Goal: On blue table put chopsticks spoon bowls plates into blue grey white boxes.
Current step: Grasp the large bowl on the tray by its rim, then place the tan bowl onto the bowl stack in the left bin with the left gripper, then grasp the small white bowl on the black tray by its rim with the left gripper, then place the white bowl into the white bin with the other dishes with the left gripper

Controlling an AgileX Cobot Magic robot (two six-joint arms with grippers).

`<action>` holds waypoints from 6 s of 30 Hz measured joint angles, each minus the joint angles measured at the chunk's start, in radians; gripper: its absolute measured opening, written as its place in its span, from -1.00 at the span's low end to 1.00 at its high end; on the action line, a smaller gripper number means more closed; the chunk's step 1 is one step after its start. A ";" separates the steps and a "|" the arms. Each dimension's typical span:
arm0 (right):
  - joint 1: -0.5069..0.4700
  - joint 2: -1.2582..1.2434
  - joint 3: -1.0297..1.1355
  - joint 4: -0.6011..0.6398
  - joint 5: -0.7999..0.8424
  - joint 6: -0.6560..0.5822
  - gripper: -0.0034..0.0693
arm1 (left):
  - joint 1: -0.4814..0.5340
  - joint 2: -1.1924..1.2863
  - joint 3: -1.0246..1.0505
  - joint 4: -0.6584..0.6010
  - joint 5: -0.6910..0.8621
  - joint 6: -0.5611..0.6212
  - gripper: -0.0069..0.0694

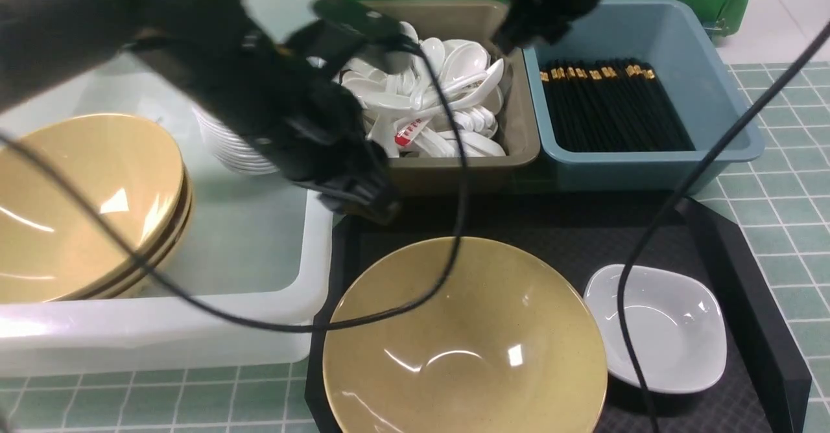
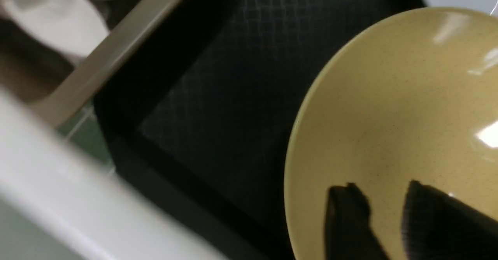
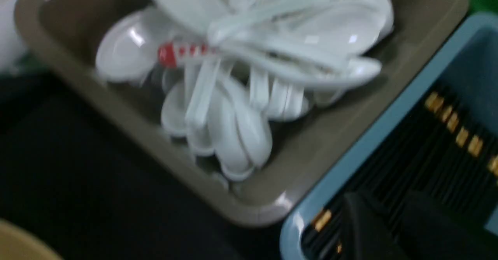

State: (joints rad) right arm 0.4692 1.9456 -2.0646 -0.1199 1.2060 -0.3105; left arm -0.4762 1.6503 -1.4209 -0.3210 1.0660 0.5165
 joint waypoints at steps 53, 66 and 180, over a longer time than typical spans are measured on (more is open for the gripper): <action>0.429 -0.354 0.312 0.110 -0.077 -0.138 -0.78 | 1.040 -0.409 0.230 -0.052 -0.057 -0.306 -0.81; 0.429 -0.338 0.312 0.101 -0.079 -0.147 -0.77 | 1.067 -0.129 0.251 -0.084 -0.126 -0.282 -0.35; 0.215 -0.522 0.592 0.148 -0.007 0.010 -0.77 | 0.568 0.184 -0.508 -0.043 0.096 -0.134 0.70</action>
State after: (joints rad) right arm 0.6838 1.4232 -1.4724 0.0282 1.1992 -0.3006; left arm 0.0919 1.8343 -1.9287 -0.3643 1.1618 0.3830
